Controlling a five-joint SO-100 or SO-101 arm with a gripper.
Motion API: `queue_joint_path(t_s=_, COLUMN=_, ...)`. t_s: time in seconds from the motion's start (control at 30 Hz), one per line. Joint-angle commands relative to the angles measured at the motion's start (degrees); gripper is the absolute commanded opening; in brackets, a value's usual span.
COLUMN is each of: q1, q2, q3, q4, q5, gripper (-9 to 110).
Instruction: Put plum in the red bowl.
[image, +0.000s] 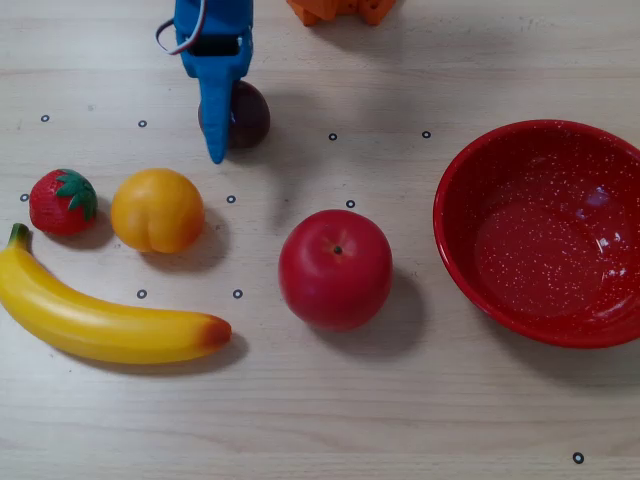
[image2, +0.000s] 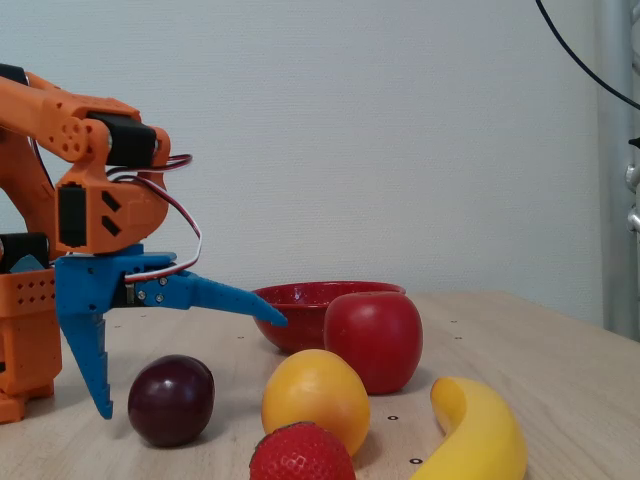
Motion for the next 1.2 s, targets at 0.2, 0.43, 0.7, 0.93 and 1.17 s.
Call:
queue_joint_path(t_s=0.2, q1=2.29, q2=-1.32, q3=-0.79, q4=-5.71, q5=-2.11, gripper=71)
queue_joint_path(t_s=0.43, q1=2.9, q2=-3.87, q3=-0.53, q4=-8.61, q5=-2.9, gripper=71)
queue_joint_path(t_s=0.7, q1=3.08, q2=-4.66, q3=-0.79, q4=-8.96, q5=-2.9, gripper=70)
queue_joint_path(t_s=0.93, q1=2.72, q2=-4.39, q3=-2.02, q4=-7.21, q5=-2.55, gripper=60)
queue_joint_path(t_s=1.17, q1=2.11, q2=-4.04, q3=-2.72, q4=-5.98, q5=-2.11, gripper=55)
